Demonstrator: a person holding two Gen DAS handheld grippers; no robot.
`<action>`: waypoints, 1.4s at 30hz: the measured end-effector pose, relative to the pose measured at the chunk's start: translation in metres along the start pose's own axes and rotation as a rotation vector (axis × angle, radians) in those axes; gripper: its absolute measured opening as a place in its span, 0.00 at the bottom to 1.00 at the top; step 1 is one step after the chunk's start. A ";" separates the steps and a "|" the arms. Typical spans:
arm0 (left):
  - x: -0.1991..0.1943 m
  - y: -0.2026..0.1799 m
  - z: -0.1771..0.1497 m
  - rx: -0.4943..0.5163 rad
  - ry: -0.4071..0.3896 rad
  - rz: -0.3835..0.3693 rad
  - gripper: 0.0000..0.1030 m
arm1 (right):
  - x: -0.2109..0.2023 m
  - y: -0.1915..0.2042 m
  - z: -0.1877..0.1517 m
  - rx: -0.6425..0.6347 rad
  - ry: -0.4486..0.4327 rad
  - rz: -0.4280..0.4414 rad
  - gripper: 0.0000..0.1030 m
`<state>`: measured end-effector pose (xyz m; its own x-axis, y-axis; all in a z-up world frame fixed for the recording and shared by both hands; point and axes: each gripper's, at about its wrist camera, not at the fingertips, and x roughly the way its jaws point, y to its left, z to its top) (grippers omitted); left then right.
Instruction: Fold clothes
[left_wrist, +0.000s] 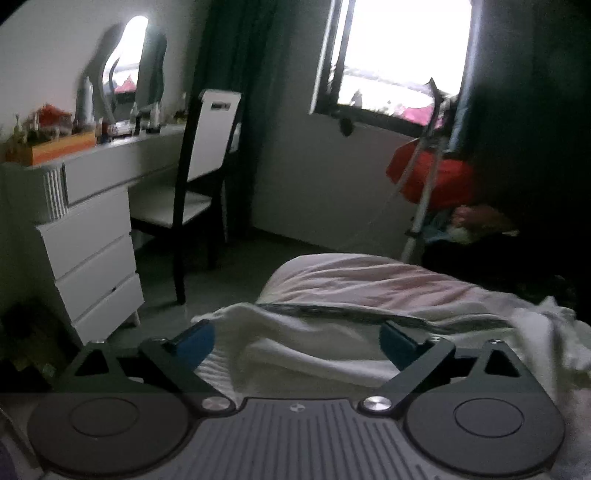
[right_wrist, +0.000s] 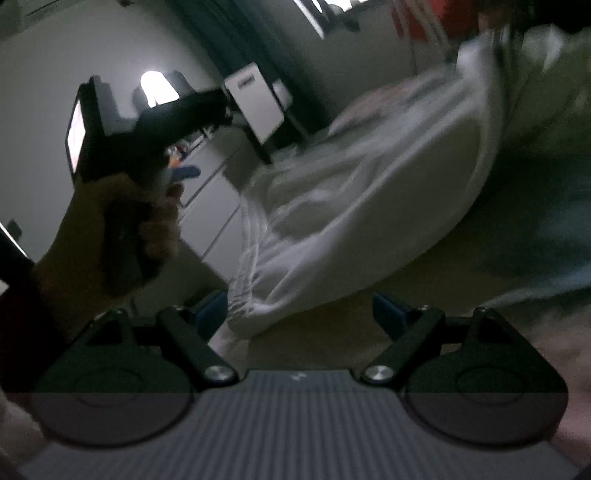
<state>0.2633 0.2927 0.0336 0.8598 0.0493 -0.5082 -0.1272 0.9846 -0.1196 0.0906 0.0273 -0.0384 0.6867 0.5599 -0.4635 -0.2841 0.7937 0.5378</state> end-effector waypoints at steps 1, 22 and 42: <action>-0.015 -0.011 -0.003 0.015 -0.010 -0.011 0.95 | -0.016 0.000 0.002 -0.025 -0.024 -0.014 0.85; -0.238 -0.254 -0.108 0.143 -0.150 -0.375 0.98 | -0.257 -0.089 0.056 -0.225 -0.478 -0.396 0.85; 0.018 -0.279 -0.105 0.077 0.050 -0.267 0.99 | -0.211 -0.222 0.029 0.007 -0.366 -0.446 0.85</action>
<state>0.2621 0.0015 -0.0320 0.8322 -0.2197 -0.5091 0.1400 0.9716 -0.1905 0.0283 -0.2734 -0.0395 0.9261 0.0518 -0.3736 0.0895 0.9320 0.3512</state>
